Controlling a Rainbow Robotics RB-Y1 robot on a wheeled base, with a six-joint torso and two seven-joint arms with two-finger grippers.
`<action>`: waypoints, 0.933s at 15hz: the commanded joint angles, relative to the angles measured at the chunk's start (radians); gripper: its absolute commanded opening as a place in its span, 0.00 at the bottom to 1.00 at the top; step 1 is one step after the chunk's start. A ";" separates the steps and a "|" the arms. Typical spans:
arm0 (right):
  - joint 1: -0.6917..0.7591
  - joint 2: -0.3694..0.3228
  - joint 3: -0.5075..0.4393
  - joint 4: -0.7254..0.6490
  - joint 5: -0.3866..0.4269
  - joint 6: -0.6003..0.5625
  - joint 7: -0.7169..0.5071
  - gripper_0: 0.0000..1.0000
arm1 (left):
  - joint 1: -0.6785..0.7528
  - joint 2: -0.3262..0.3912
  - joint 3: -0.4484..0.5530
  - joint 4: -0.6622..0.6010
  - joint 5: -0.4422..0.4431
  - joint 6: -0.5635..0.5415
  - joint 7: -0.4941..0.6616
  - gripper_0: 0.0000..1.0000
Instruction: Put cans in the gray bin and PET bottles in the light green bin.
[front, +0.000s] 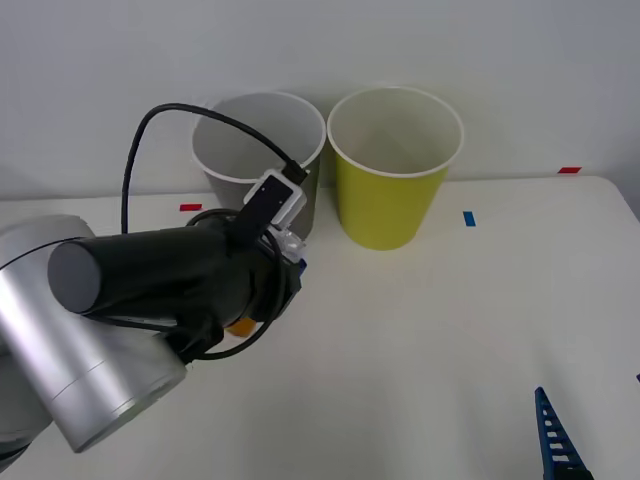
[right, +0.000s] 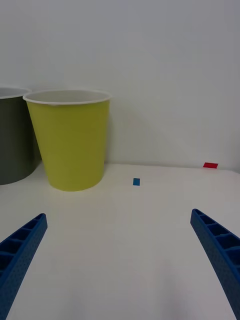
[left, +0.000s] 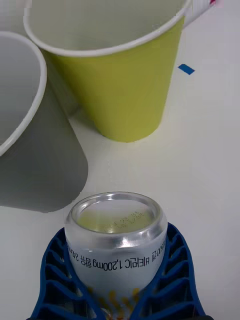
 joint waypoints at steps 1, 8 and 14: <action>0.000 0.000 0.000 0.000 0.000 0.000 0.000 1.00 | 0.000 -0.030 0.074 -0.055 0.019 0.000 -0.011 0.00; 0.000 0.000 0.000 0.000 0.000 0.000 0.000 1.00 | 0.000 -0.136 0.338 -0.133 0.106 0.000 -0.039 0.00; 0.000 0.000 0.000 0.000 0.000 0.000 0.000 1.00 | 0.000 -0.197 0.574 -0.133 0.198 -0.002 -0.049 0.00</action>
